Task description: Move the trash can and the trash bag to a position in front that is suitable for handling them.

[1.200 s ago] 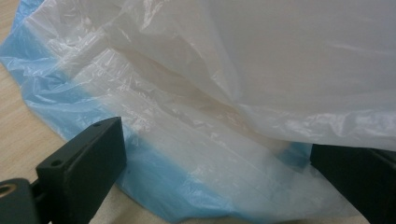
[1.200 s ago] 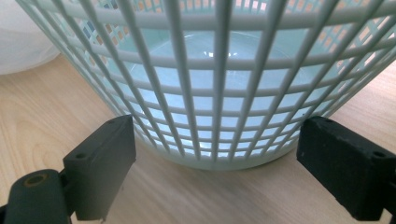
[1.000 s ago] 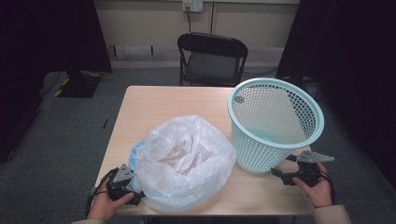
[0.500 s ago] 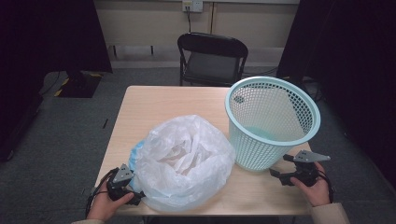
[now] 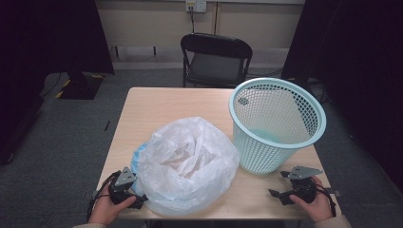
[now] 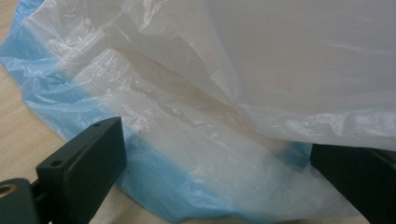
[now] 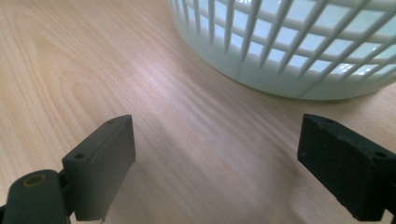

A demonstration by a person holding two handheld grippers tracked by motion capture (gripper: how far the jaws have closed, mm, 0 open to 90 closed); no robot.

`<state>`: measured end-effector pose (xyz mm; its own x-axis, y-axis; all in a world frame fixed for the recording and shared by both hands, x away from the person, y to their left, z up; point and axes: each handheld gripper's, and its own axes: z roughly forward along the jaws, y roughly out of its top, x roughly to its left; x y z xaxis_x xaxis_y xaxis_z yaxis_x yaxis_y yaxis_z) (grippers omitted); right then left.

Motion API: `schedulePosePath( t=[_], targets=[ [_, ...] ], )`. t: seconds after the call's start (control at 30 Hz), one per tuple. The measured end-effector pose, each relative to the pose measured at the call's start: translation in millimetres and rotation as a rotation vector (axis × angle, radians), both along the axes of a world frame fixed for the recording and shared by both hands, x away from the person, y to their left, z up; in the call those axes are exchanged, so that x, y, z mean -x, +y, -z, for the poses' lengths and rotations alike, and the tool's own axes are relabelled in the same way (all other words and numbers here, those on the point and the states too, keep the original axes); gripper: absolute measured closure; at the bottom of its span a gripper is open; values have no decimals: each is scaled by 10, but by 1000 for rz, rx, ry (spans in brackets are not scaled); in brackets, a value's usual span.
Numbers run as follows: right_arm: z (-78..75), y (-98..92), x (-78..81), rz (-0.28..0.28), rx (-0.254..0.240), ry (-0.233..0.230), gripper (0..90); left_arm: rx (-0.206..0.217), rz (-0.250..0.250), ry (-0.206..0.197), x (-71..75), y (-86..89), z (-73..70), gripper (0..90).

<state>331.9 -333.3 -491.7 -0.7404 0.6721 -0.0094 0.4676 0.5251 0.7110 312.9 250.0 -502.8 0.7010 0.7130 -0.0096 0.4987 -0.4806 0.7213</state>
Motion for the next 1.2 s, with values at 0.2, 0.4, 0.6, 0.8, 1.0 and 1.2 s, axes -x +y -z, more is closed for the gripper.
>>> schedulePosePath(
  t=[0.2,0.4,0.6,0.8,1.0,1.2],
  targets=[
    [48,31,-5,-5,0,-2,105,-2,0,1,2,2,-1,28],
    [75,1,-31,-9,-26,-4,100,-3,-3,2,7,3,-2,28],
    [74,-8,-43,-6,-28,-1,100,28,-16,-1,38,34,-10,62],
    [74,-11,-45,-7,-28,0,100,98,-17,-53,159,157,-138,151],
    [75,-12,-52,-9,-28,0,99,138,0,-138,224,243,-311,150],
    [74,-12,-55,-7,-27,-1,100,175,48,-158,247,222,-422,151]
  ],
)
